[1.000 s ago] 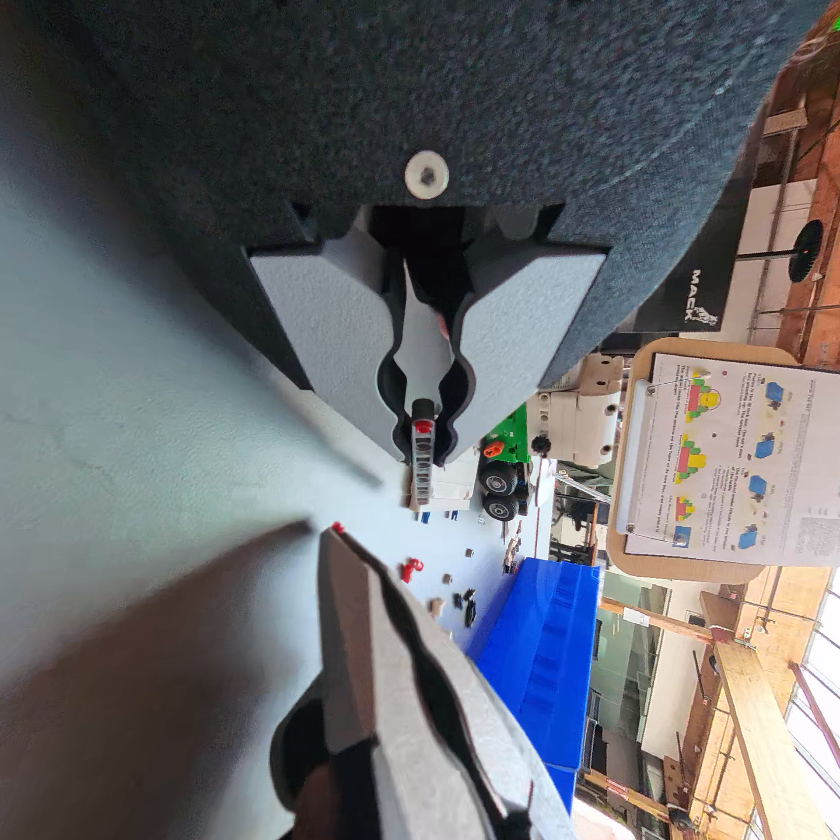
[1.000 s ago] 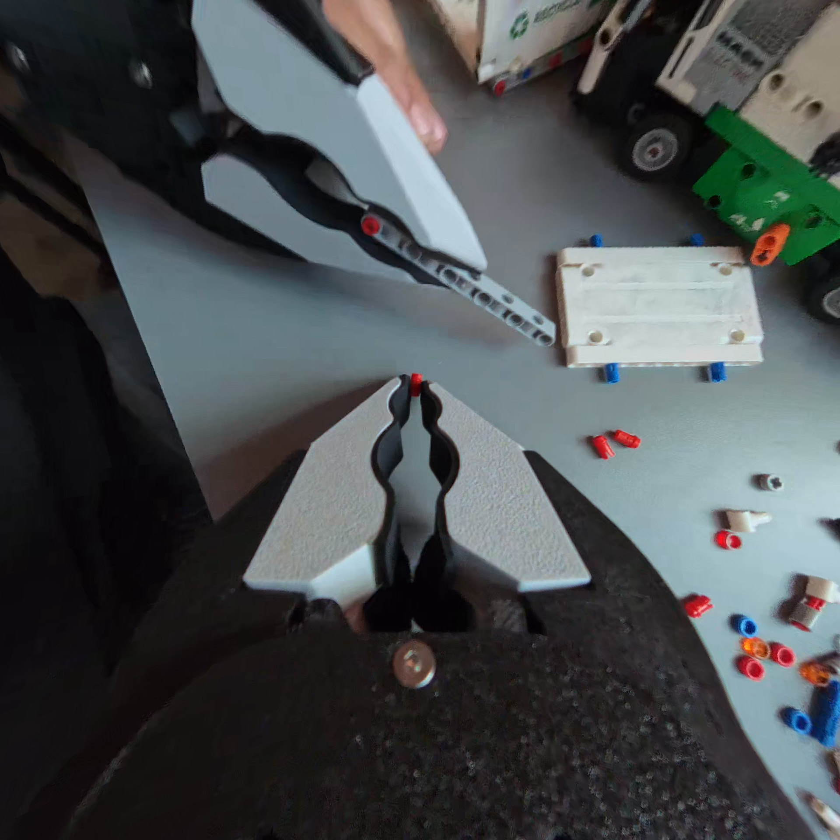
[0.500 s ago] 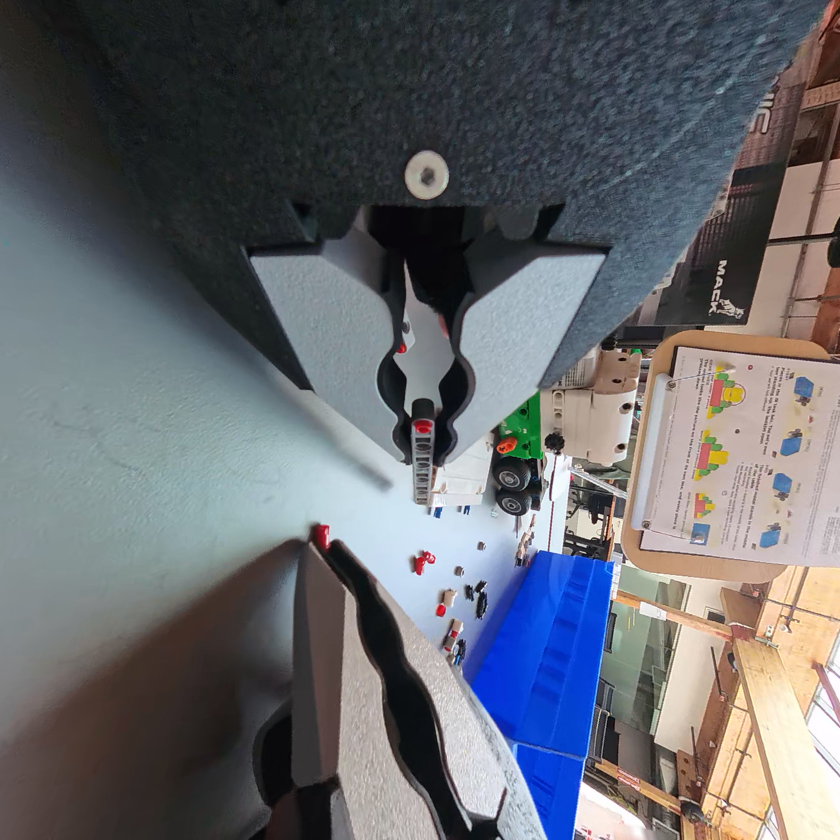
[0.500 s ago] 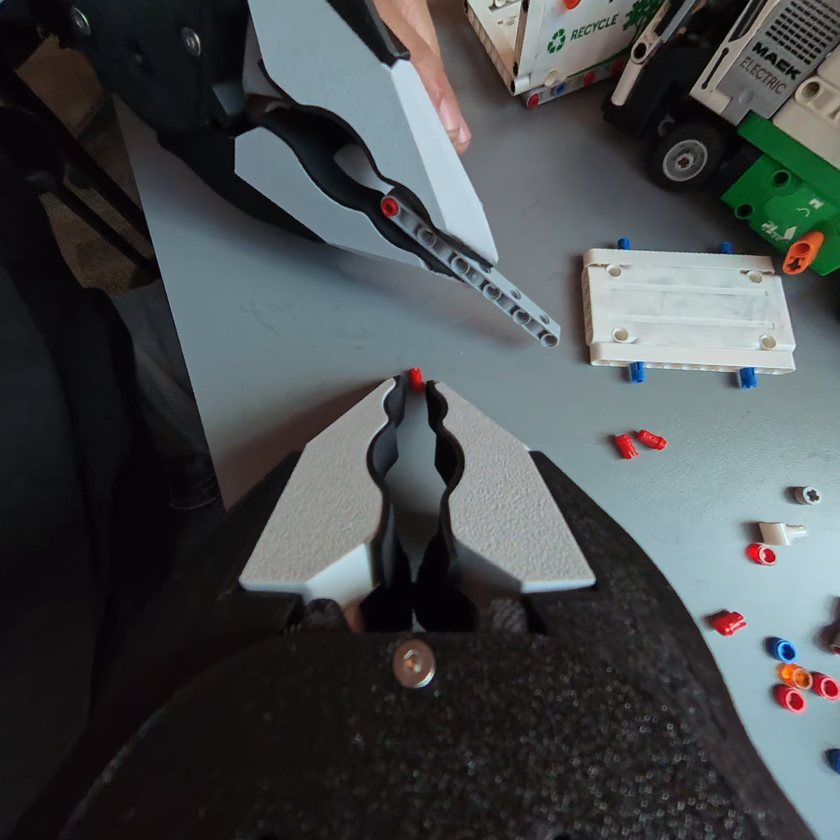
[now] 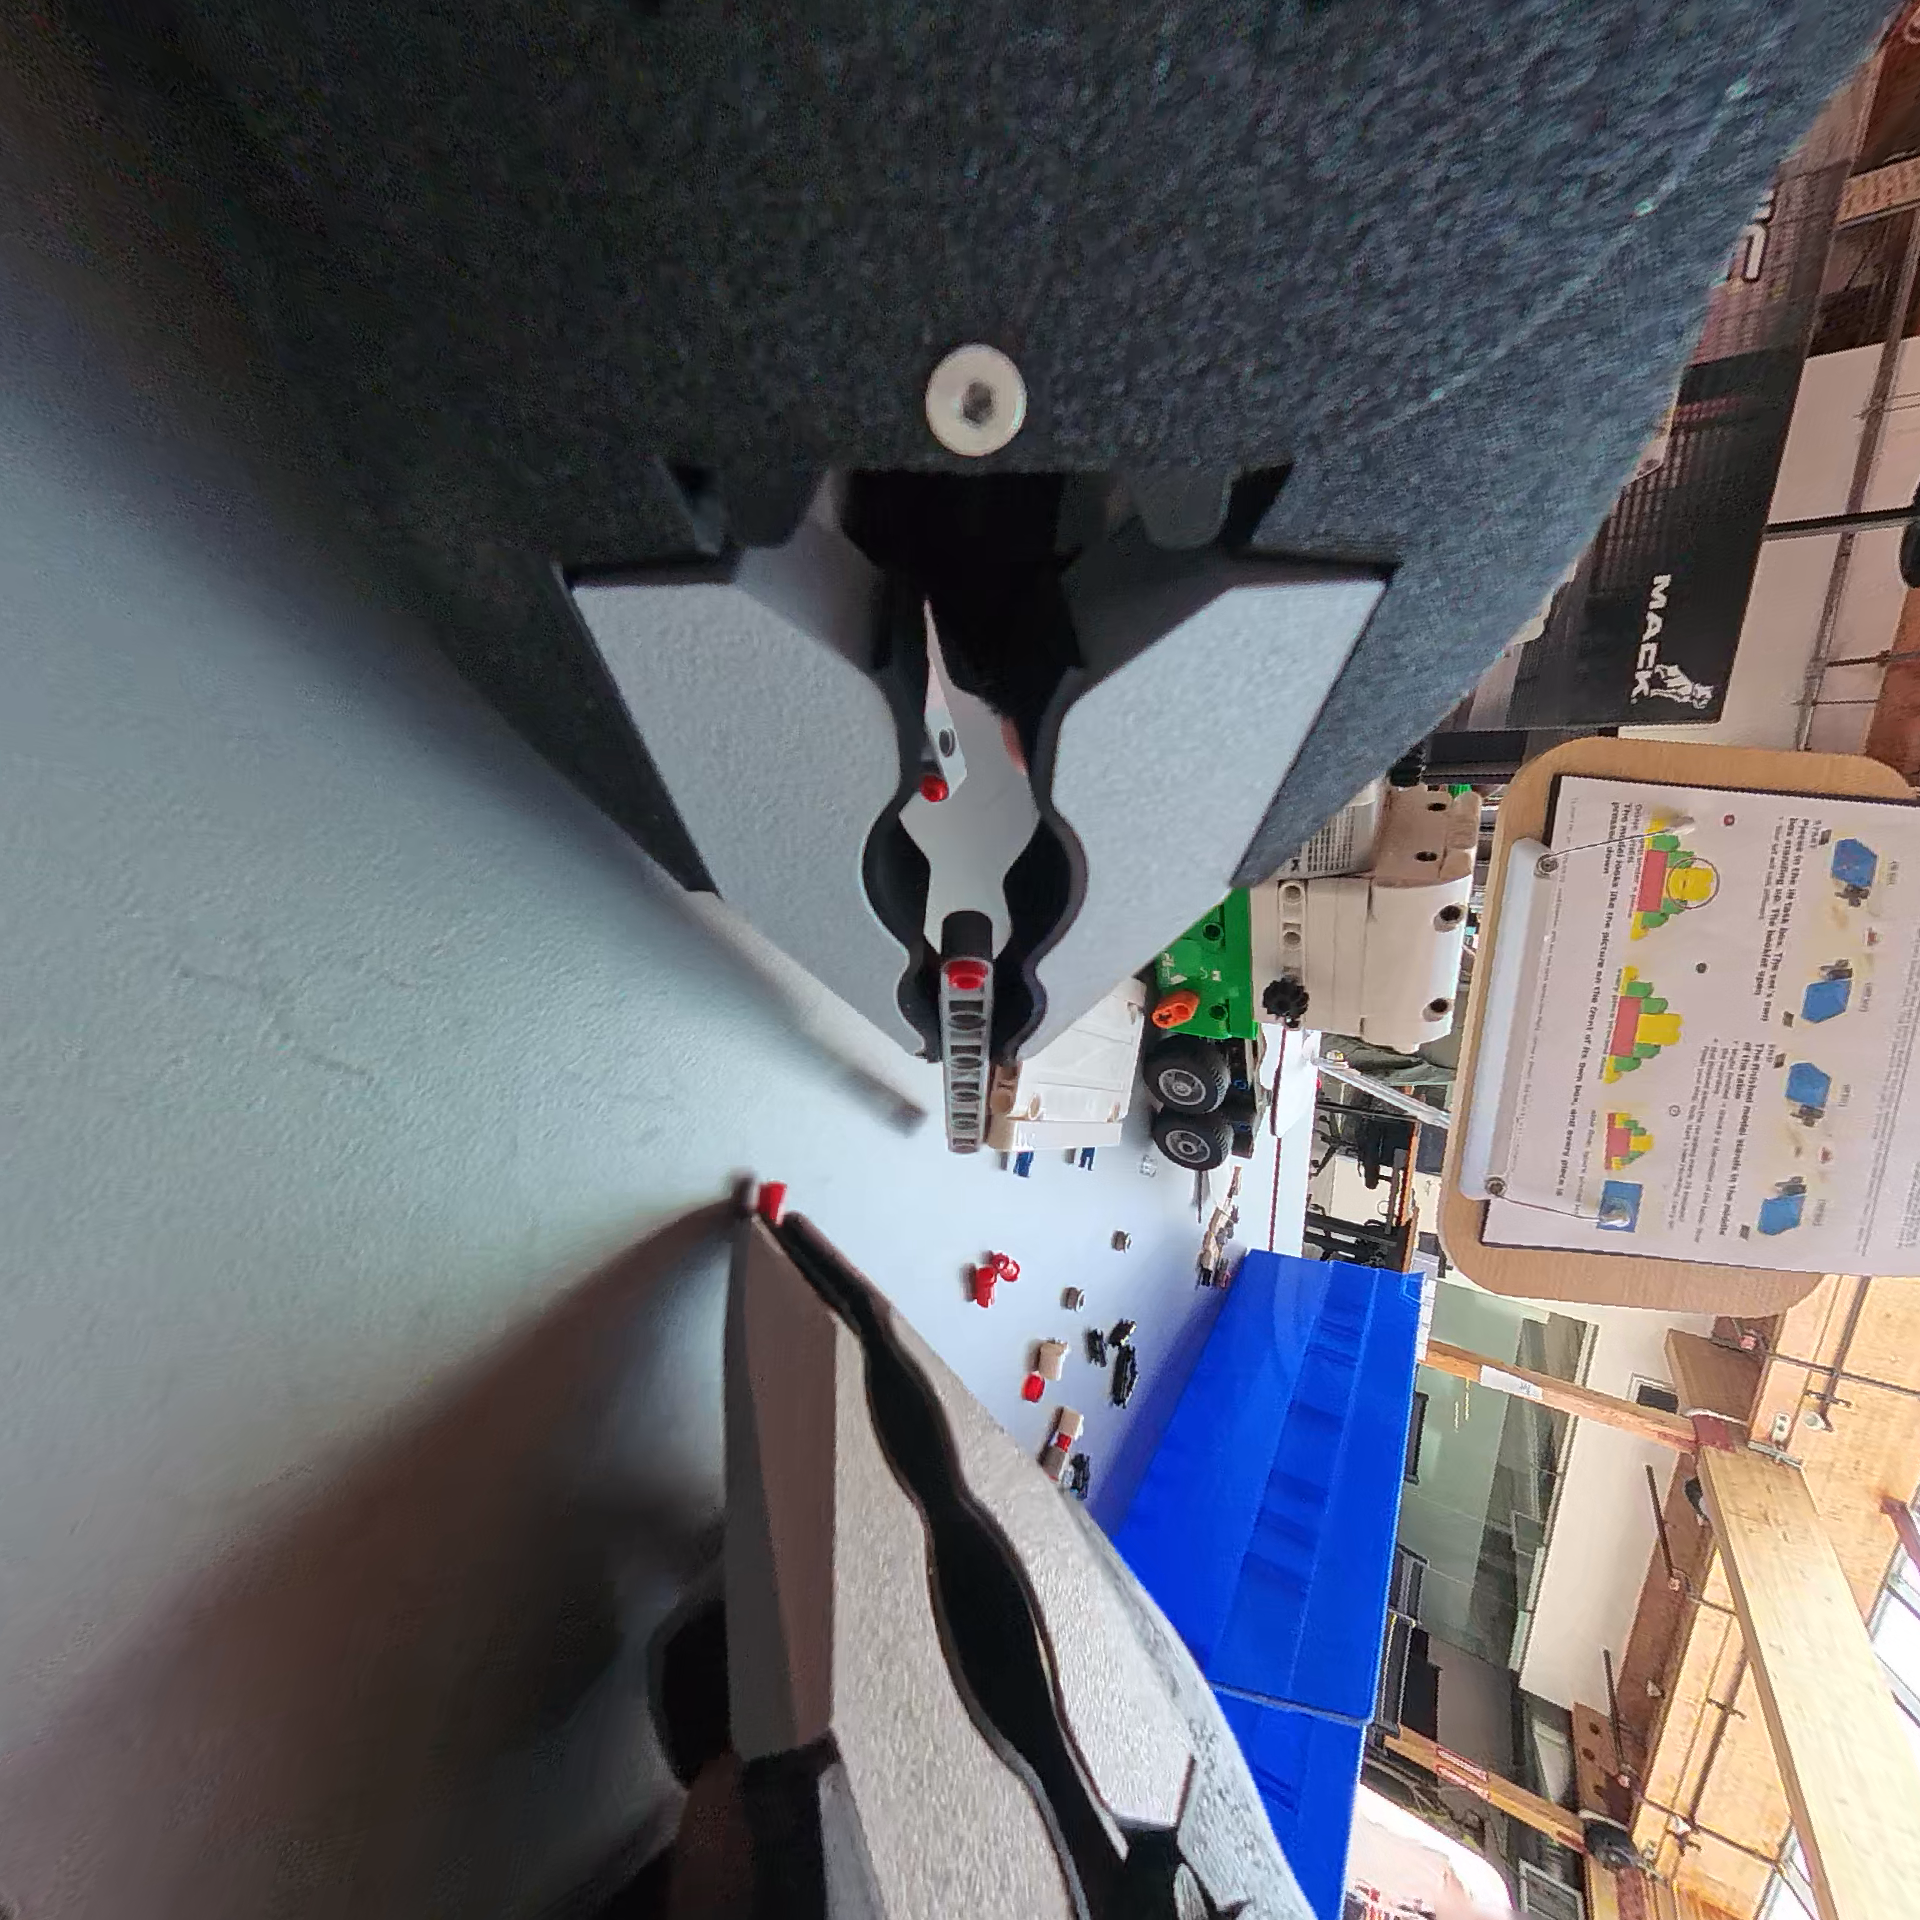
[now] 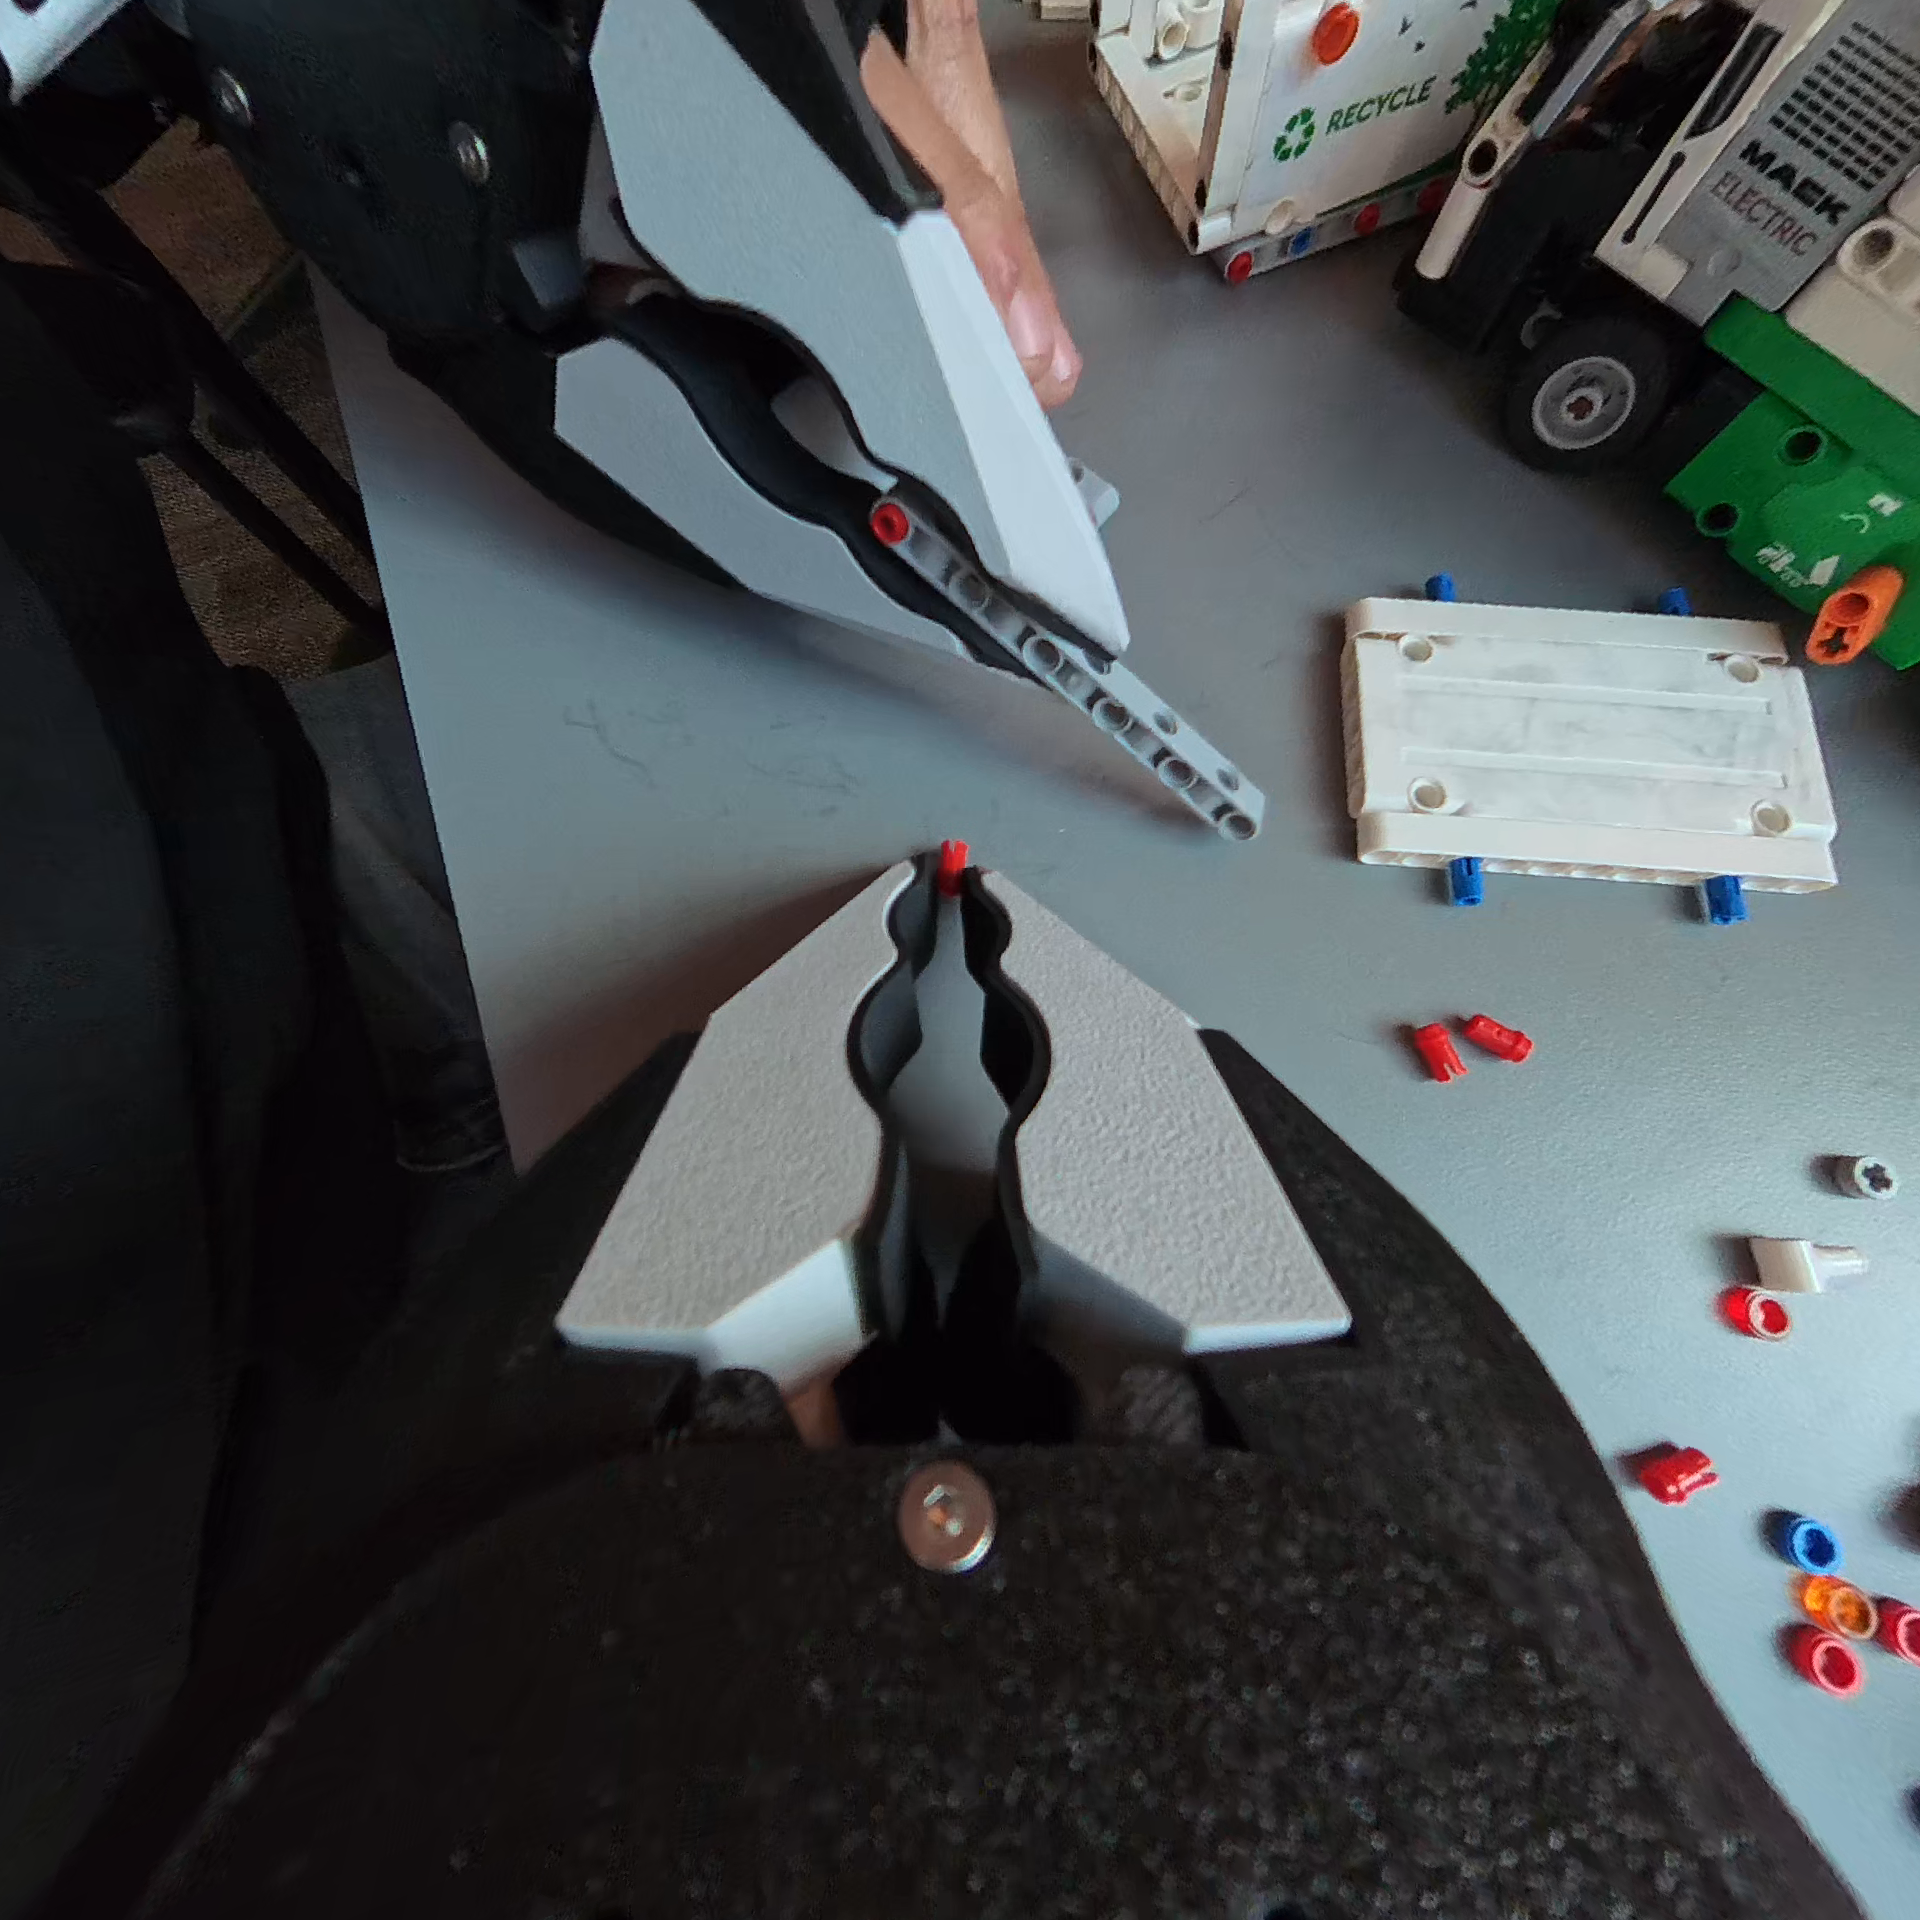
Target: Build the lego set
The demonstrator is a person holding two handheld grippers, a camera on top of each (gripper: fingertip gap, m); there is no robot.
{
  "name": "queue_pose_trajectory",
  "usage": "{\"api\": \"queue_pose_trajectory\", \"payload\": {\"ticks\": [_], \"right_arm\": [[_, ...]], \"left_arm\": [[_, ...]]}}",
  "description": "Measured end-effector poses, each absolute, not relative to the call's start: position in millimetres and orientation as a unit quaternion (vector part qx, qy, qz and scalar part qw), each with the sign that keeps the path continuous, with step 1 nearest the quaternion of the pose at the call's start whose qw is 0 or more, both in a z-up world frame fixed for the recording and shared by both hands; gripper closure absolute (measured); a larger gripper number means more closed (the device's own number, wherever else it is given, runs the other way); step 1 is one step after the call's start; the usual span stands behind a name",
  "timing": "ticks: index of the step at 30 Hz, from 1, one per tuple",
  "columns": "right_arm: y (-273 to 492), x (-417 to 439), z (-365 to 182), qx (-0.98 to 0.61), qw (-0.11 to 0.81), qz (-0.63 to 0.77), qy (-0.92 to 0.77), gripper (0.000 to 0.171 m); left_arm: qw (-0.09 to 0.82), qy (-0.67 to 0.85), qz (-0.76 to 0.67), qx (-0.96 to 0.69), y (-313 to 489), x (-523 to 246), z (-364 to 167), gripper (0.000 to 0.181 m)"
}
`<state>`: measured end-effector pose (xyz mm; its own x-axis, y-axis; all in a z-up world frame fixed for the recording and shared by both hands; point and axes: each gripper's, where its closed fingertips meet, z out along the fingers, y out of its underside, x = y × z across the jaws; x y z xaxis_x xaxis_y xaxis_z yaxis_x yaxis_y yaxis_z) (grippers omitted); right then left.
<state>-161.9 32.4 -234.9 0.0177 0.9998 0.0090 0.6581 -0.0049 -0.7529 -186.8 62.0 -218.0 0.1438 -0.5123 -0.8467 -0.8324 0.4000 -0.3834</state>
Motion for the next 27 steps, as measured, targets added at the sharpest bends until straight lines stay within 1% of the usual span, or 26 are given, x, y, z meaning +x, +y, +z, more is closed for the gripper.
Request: {"api": "queue_pose_trajectory", "payload": {"ticks": [2, 5, 7, 11, 19, 27], "right_arm": [[39.2, -167.2, -224.5, -0.666, 0.306, 0.308, -0.607, 0.168], [49.8, -173.1, -220.1, -0.700, 0.296, 0.338, -0.555, 0.168], [50.3, -176.2, -216.5, -0.710, 0.277, 0.390, -0.517, 0.168], [48.8, -177.8, -210.2, -0.711, 0.262, 0.426, -0.493, 0.168], [44.4, -180.9, -216.4, -0.722, 0.242, 0.418, -0.495, 0.168], [46.1, -178.7, -221.1, -0.736, 0.232, 0.411, -0.485, 0.168]], "left_arm": [[0.541, 0.635, 0.144, -0.533, 62.1, -186.3, -218.0, 0.176], [0.537, 0.634, 0.148, -0.537, 63.5, -186.6, -220.3, 0.175], [0.536, 0.637, 0.156, -0.531, 63.3, -186.5, -221.3, 0.175], [0.535, 0.645, 0.176, -0.517, 62.7, -184.8, -221.9, 0.175], [0.530, 0.664, 0.257, -0.460, 63.5, -183.0, -224.2, 0.175], [0.530, 0.665, 0.268, -0.453, 64.3, -180.7, -224.8, 0.175]]}}
